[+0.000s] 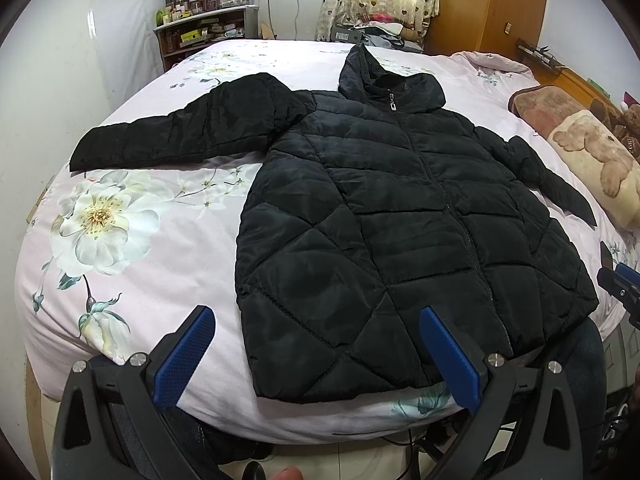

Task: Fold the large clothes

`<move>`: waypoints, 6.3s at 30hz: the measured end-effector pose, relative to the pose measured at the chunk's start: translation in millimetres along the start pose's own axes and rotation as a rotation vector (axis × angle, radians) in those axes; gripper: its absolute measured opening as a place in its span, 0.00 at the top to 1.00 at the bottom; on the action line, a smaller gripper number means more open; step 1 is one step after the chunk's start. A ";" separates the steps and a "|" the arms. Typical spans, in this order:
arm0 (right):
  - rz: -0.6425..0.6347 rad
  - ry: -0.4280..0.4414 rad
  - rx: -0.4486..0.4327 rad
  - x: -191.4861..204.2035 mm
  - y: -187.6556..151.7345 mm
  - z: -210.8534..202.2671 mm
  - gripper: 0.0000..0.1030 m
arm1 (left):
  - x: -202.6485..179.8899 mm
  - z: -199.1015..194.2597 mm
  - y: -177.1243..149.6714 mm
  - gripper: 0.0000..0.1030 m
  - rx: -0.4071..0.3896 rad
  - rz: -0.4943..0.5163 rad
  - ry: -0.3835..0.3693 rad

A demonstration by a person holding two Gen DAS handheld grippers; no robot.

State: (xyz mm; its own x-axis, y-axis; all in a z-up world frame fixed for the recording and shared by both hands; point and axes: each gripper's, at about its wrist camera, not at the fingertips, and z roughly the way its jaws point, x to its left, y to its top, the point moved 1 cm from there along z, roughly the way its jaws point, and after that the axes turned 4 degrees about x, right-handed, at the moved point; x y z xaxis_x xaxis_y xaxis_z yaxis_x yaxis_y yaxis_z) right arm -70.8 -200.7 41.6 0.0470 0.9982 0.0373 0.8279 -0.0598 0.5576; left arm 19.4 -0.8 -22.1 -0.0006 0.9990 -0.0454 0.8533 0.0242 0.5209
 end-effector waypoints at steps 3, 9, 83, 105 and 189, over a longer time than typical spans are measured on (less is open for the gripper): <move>-0.003 0.006 -0.007 0.6 7.9 5.9 0.22 | 3.9 6.9 7.0 0.00 0.000 -0.008 0.002; -0.037 0.011 -0.008 10.2 32.9 23.9 0.22 | 17.3 27.3 30.7 0.00 -0.012 -0.025 0.031; 0.157 0.020 0.037 -84.6 107.8 141.5 0.23 | -116.7 151.0 248.0 0.83 -0.053 0.085 -0.436; 0.128 0.077 -0.032 -60.3 155.0 155.1 0.23 | 11.5 107.8 241.5 0.30 -0.115 0.065 -0.296; 0.899 -0.048 -0.024 -366.4 107.4 210.0 0.44 | -16.7 163.5 172.2 0.33 -0.026 0.123 -0.042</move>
State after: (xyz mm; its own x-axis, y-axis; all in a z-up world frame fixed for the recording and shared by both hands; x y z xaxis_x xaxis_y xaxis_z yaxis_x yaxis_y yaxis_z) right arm 118.2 -571.8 -86.3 0.6947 0.5737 0.4338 0.4556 -0.8177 0.3518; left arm 251.6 -19.7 -71.0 0.1256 0.9920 -0.0157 0.8316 -0.0967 0.5468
